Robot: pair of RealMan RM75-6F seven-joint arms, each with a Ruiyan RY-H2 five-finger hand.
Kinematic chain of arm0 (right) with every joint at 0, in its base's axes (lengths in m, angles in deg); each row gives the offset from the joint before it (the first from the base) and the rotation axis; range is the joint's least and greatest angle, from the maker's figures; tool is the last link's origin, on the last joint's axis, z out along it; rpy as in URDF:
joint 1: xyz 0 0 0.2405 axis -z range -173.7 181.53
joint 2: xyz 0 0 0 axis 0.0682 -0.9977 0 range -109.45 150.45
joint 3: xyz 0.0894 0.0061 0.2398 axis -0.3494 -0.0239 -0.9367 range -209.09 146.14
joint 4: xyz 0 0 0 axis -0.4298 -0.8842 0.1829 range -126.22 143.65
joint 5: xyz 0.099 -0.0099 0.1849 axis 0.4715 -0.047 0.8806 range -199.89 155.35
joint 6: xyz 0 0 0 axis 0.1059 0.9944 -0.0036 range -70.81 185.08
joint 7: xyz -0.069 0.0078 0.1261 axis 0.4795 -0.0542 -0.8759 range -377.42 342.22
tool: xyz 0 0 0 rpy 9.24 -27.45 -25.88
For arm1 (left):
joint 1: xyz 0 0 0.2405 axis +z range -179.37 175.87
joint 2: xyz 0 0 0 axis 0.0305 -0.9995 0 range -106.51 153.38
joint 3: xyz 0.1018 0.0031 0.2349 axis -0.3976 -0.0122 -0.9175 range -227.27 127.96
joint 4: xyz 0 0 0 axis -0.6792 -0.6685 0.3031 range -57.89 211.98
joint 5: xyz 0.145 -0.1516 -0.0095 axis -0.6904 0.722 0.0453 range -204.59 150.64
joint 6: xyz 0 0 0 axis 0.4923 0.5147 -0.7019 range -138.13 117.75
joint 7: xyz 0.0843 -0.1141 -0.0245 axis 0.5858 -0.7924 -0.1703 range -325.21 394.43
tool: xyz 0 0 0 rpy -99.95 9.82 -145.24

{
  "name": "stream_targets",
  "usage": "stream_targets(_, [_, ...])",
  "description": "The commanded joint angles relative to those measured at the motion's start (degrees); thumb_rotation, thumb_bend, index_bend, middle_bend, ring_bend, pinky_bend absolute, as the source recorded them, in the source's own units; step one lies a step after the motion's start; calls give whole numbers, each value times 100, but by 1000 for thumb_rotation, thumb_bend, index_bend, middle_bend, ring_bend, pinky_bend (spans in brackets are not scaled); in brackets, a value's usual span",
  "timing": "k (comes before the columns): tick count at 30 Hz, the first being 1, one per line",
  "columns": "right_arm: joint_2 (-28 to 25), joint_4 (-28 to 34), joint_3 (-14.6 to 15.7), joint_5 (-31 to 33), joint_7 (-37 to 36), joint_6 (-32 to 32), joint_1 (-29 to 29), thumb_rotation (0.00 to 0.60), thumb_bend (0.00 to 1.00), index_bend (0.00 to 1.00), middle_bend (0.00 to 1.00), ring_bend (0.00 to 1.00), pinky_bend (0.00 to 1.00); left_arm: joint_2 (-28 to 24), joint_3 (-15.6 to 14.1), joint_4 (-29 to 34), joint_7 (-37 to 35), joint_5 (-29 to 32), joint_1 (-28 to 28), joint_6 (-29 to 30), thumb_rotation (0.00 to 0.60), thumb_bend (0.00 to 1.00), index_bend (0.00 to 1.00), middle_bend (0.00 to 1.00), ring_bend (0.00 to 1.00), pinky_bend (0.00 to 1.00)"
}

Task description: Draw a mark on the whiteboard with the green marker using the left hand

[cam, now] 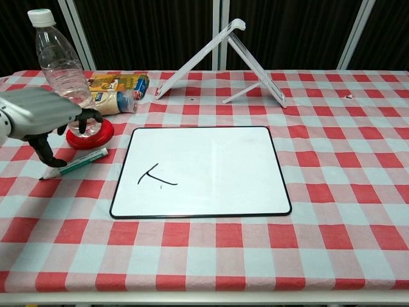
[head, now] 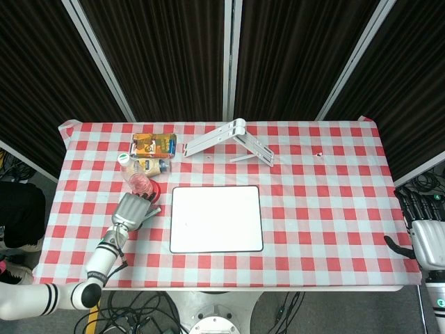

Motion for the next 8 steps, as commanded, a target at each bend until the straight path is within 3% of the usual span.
stream_targets(1, [-29, 26, -11, 49, 14, 40, 41, 600, 101, 0, 0, 0, 0, -543, -19, 582, -838, -795, 478, 725, 600, 167, 101, 217, 332, 626])
stream_targets(8, [22, -34, -7, 154, -36, 121, 153, 600, 105, 0, 0, 0, 0, -1395, -116, 419, -2657, -1881, 1654, 2233, 600, 144, 108, 217, 307, 499])
